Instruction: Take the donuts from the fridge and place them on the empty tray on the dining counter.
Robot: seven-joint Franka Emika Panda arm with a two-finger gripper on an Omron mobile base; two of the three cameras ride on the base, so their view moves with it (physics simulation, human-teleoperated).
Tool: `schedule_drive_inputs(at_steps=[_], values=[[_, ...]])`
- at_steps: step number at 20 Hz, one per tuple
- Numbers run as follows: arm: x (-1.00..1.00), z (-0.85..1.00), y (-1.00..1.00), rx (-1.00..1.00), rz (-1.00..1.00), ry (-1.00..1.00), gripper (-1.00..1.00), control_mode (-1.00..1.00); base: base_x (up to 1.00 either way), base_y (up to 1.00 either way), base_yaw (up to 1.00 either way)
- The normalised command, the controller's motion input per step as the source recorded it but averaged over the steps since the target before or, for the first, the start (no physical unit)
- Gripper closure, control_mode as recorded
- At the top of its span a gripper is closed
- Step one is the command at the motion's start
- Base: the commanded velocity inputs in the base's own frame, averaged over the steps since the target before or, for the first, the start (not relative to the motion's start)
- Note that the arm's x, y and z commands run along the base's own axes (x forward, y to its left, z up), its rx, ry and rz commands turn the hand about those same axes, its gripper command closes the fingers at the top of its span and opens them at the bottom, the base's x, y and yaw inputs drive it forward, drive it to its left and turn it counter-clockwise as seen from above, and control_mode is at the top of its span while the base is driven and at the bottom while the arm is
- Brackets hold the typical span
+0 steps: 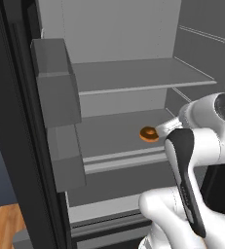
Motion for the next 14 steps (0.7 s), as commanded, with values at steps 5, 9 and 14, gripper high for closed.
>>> schedule_drive_inputs(at_steps=[5, 9, 14], values=[[0.15, -0.19, 0.0, 0.07, -0.14, 0.07, -1.0, -1.0, 0.0, 0.0, 0.0], [0.38, -0.19, 0.0, 0.1, -0.03, 0.33, -1.0, -1.0, 0.0, 0.0, 0.0], [0.47, -0.23, 0.01, 0.07, 0.0, 0.38, -1.0, -1.0, 0.0, 0.0, 0.0]])
